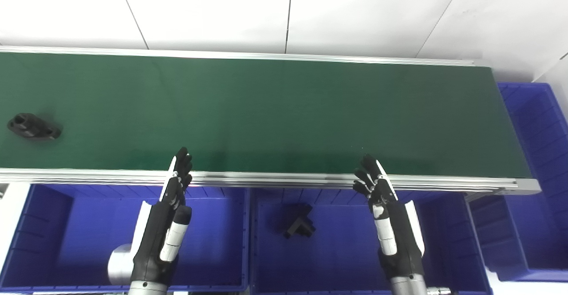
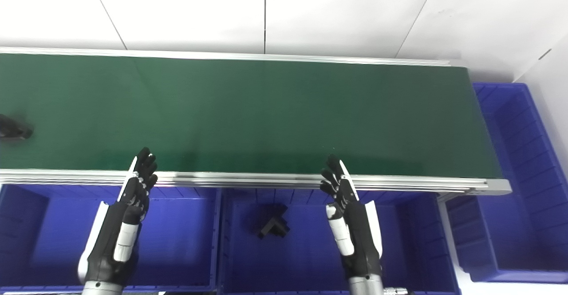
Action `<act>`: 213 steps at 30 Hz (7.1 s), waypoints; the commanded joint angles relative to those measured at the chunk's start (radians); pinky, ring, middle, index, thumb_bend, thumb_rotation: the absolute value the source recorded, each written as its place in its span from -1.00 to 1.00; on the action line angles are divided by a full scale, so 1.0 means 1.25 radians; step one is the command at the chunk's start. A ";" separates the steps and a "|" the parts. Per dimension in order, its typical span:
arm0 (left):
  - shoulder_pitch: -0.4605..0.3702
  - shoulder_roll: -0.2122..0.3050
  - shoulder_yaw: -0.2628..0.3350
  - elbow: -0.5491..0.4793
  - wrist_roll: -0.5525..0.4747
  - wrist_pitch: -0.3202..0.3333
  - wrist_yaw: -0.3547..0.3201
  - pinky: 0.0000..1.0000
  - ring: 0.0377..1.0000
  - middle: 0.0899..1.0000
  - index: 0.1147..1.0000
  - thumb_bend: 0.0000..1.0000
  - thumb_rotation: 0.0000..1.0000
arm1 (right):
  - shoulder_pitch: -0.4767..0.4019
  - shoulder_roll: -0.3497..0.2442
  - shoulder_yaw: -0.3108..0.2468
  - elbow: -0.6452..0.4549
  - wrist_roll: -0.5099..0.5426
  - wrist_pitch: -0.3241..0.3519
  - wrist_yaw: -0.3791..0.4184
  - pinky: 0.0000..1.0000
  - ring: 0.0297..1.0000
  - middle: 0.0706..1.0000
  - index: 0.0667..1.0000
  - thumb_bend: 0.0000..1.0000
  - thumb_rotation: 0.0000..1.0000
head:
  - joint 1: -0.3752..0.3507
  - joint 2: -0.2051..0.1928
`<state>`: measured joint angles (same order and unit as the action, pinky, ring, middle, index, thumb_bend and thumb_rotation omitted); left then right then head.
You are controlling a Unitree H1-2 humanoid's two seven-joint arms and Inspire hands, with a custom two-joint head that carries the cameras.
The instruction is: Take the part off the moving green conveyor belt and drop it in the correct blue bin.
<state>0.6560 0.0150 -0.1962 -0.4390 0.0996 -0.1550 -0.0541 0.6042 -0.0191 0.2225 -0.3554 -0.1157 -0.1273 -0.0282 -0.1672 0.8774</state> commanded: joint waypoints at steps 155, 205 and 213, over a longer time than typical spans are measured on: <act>0.025 -0.117 -0.067 0.128 0.142 -0.189 0.126 0.64 0.80 0.91 1.00 0.26 0.72 | -0.595 0.129 0.133 0.245 -0.616 0.197 0.004 0.39 0.67 0.79 0.82 0.74 0.05 | 0.274 -0.162; 0.067 -0.183 -0.190 0.094 0.168 -0.168 0.167 0.58 0.76 0.88 1.00 0.45 0.56 | -0.771 0.091 0.387 0.598 -0.710 0.172 -0.166 -0.62 -0.50 -0.16 0.19 0.49 -0.43 | 0.357 -0.125; 0.076 -0.179 -0.193 0.084 0.182 -0.159 0.175 0.58 0.76 0.87 1.00 0.47 0.59 | -0.780 0.068 0.410 0.704 -0.704 0.171 -0.169 -0.77 -0.71 -0.58 -0.10 0.03 -0.72 | 0.365 -0.120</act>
<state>0.6960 -0.0882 -0.3195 -0.3072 0.3175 -0.3459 0.1420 -0.3607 0.0657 0.7286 0.4945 -0.9865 0.0993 -0.2480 0.2899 0.7271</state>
